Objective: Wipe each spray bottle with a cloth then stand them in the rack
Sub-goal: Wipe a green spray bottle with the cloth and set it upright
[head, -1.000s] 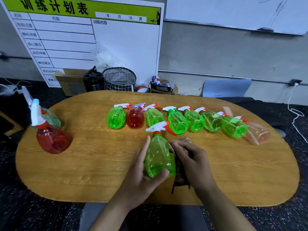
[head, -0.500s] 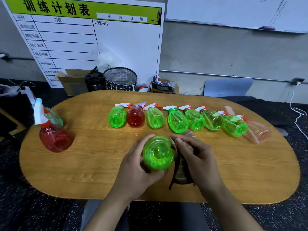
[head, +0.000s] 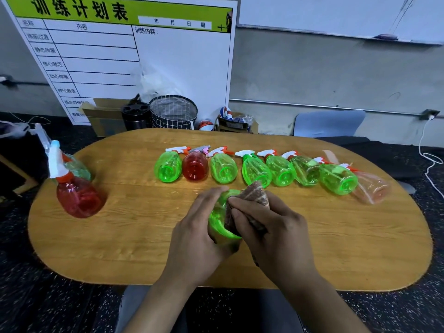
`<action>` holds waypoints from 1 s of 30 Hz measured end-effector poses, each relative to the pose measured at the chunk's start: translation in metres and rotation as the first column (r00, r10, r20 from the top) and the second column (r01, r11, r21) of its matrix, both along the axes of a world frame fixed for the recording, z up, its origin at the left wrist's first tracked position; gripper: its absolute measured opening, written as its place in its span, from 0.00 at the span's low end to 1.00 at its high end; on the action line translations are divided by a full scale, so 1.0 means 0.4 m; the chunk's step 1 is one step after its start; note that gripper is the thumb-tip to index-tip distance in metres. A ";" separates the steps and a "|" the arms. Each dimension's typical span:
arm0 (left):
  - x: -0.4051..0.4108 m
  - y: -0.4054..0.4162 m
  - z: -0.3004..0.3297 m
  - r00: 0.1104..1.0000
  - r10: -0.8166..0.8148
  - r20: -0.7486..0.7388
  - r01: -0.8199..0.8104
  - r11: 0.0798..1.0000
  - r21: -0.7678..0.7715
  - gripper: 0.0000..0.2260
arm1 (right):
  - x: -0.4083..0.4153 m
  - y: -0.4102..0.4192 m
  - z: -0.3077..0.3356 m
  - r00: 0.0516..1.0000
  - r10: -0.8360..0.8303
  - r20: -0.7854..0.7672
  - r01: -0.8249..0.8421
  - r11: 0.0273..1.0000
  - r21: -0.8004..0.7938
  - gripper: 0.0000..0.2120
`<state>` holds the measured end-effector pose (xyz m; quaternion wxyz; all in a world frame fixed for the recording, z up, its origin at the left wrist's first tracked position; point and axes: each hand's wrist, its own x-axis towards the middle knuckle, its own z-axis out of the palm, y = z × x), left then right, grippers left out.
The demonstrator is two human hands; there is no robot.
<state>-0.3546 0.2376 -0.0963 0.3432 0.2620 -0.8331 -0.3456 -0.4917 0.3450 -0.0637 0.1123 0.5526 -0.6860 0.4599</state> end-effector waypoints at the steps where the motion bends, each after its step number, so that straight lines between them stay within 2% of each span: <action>1: 0.000 -0.001 -0.002 1.000 0.004 -0.001 -0.004 1.000 0.007 0.41 | 0.007 -0.003 0.001 1.000 0.012 -0.012 -0.012 1.000 0.011 0.12; 7: 0.011 -0.018 0.016 0.994 0.064 -0.094 -0.055 0.994 0.090 0.36 | 0.027 0.012 -0.011 0.996 0.080 -0.029 -0.077 0.994 0.071 0.09; 11: 0.017 -0.023 -0.002 0.994 0.045 -0.102 -0.029 0.988 0.149 0.41 | 0.002 0.032 -0.003 0.998 0.018 -0.055 -0.015 0.998 0.055 0.09; 17: -0.003 0.005 -0.007 0.995 0.018 -0.094 -0.009 0.996 0.092 0.40 | -0.031 0.010 0.026 0.993 -0.095 -0.066 0.096 0.995 0.017 0.11; 21: -0.012 0.019 0.007 0.995 0.005 -0.098 0.005 0.995 0.103 0.39 | -0.008 -0.010 0.032 0.995 -0.042 -0.094 0.046 0.998 0.037 0.11; 26: -0.002 -0.001 0.004 0.989 0.078 -0.128 -0.062 0.991 0.122 0.37 | 0.028 0.006 0.012 0.992 0.077 -0.098 -0.069 0.994 0.085 0.09; 30: 0.011 -0.006 -0.002 0.990 0.086 -0.109 -0.070 0.987 0.143 0.41 | 0.000 0.026 0.010 0.993 -0.001 -0.114 0.008 0.998 0.063 0.08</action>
